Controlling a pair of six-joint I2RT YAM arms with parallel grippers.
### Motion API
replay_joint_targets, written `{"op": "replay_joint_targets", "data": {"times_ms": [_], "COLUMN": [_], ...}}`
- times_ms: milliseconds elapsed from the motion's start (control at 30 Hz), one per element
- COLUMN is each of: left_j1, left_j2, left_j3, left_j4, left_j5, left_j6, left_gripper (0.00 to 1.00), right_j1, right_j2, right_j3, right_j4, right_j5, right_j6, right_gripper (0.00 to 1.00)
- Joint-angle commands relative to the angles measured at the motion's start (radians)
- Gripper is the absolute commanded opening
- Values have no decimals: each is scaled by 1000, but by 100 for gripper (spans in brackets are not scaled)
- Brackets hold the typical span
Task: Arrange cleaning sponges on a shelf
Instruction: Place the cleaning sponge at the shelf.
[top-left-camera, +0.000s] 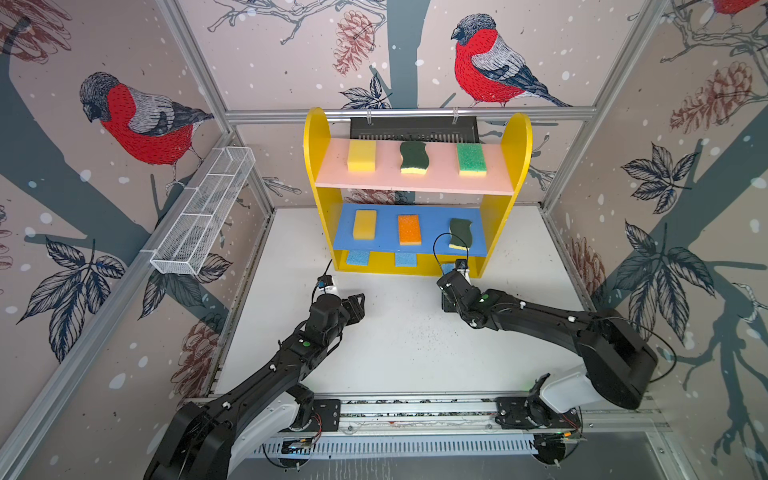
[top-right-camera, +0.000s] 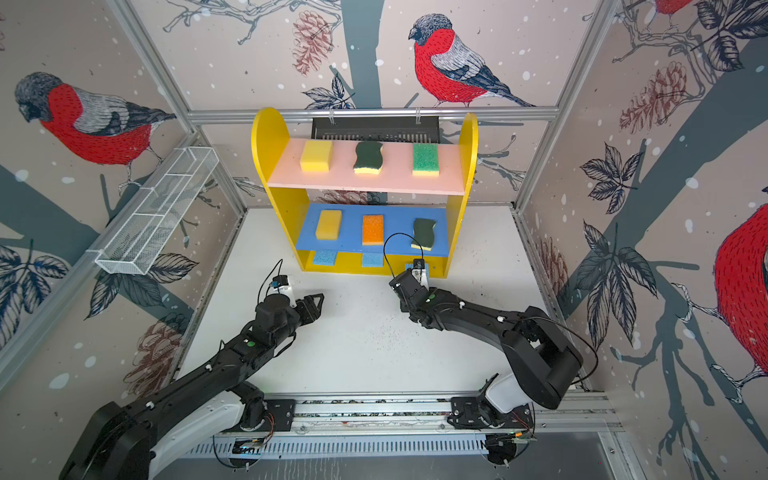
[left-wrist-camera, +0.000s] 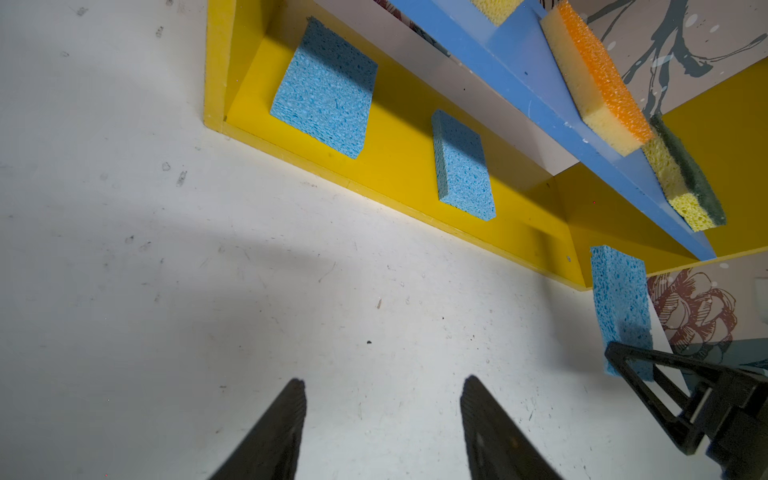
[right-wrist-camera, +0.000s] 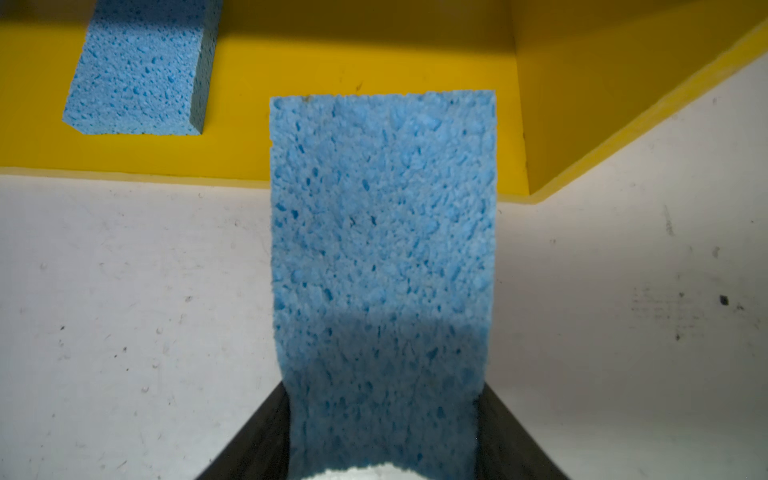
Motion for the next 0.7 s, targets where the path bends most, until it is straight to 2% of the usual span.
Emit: {"op": "replay_joint_targets", "data": {"times_ms": [0, 400, 667], "left_j1": [4, 7, 7], "left_j2": [7, 84, 144], "left_j3": [14, 27, 35], "left_j4": [43, 117, 155], "left_j5": [-14, -17, -12], "left_j6": [15, 17, 25], "left_gripper": [61, 60, 60], "right_j1": [-20, -88, -112], "right_j2": [28, 77, 81], "right_j3": [24, 19, -8], "right_j4": [36, 161, 240], "right_j5": [-9, -8, 4], "right_j6": [-34, -105, -102], "right_gripper": [64, 65, 65]}}
